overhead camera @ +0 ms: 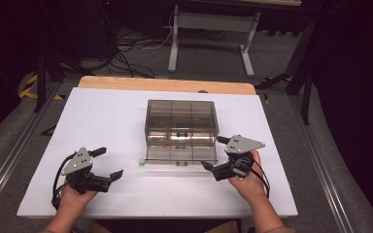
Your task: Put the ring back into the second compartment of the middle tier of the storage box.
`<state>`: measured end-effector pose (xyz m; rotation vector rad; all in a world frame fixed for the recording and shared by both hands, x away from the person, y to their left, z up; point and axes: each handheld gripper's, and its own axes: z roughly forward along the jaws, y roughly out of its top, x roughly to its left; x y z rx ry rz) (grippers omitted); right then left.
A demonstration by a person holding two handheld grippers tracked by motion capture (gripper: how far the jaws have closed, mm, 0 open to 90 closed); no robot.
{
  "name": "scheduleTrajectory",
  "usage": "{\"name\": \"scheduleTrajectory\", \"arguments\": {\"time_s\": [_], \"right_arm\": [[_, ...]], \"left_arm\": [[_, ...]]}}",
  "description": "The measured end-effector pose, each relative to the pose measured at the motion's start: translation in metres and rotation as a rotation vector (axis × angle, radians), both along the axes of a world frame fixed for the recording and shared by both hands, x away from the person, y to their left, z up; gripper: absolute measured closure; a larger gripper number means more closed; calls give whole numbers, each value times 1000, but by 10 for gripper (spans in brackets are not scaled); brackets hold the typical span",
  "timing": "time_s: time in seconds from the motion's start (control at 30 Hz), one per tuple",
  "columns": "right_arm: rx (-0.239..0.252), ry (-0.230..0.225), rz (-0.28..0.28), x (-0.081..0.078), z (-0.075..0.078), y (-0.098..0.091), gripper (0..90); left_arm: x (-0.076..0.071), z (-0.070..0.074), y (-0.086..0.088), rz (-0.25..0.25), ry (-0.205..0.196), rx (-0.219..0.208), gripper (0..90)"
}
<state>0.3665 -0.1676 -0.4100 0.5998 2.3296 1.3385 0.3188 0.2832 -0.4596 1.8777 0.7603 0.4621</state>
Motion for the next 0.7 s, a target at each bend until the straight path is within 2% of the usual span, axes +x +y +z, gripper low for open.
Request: {"name": "scheduleTrajectory", "arguments": {"time_s": [0.07, 0.1, 0.17, 0.2, 0.23, 0.3, 0.33, 0.43, 0.47, 0.57, 0.7], "right_arm": [[27, -6, -32, -2, -3, -11, 28], [57, -10, -53, -3, -5, -19, 25], [91, -6, -64, -3, -8, -26, 23], [91, -6, -64, -3, -8, -26, 23], [136, 13, -72, -3, -14, -34, 10], [152, 16, -73, -2, -16, -36, 10], [162, 11, -101, -4, -22, -41, 10], [188, 4, -120, -6, -28, -48, 10], [208, -2, -141, -7, -33, -54, 10], [228, -1, -169, -7, -41, -60, 10], [204, 0, -195, -6, -50, -62, 9]], "left_arm": [[0, 1, -2, -2, 2, 2, 42], [1, 2, -2, -2, 3, 8, 47], [2, 4, -3, -6, 5, 9, 58], [2, 4, -3, -6, 5, 9, 60], [3, 5, -3, -9, 4, 16, 62], [3, 9, -4, -7, 0, 28, 64], [3, 12, -3, -5, -5, 28, 65], [4, 14, -4, -3, -3, 25, 65], [5, 14, -4, -3, -8, 32, 67], [7, 15, -5, -8, 2, 38, 80], [11, 20, -4, -14, 18, 22, 101]]}}
